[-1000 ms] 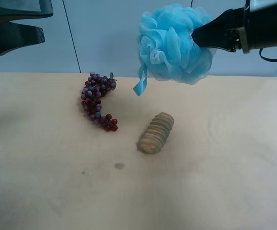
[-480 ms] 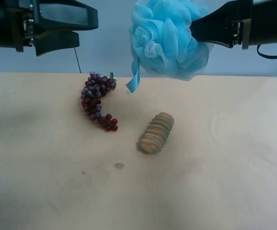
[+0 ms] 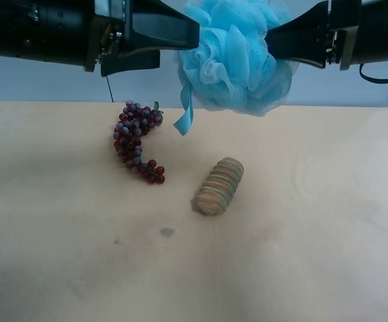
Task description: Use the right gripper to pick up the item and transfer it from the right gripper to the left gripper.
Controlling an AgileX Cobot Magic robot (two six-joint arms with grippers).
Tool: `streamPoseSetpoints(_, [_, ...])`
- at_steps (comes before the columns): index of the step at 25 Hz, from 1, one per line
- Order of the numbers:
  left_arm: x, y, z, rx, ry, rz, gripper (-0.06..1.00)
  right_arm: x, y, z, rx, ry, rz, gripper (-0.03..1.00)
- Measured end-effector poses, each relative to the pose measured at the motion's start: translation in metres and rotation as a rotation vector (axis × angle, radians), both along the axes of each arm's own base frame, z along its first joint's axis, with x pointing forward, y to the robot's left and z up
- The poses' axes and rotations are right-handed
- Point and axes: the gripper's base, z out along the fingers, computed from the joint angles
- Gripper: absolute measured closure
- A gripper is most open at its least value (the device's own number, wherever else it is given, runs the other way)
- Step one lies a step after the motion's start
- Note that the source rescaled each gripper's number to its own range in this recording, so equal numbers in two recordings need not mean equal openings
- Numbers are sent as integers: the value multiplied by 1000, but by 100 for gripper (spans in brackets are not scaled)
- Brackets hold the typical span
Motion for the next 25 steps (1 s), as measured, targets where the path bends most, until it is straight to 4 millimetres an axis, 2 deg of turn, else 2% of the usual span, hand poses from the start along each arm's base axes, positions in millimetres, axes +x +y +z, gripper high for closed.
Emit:
streamPoseSetpoints(9, [-2, -15, -5, -18, -3, -25, -6, -2, 1, 0, 7, 3, 20, 97])
streamPoseSetpoints(16, [-2, -16, -4, -23, -8, -27, -6, -3, 2, 1, 12, -8, 45, 97])
streamPoseSetpoints(25, [-2, -17, -4, -27, -7, -30, -6, -8, 26, 3, 19, -34, 80, 97])
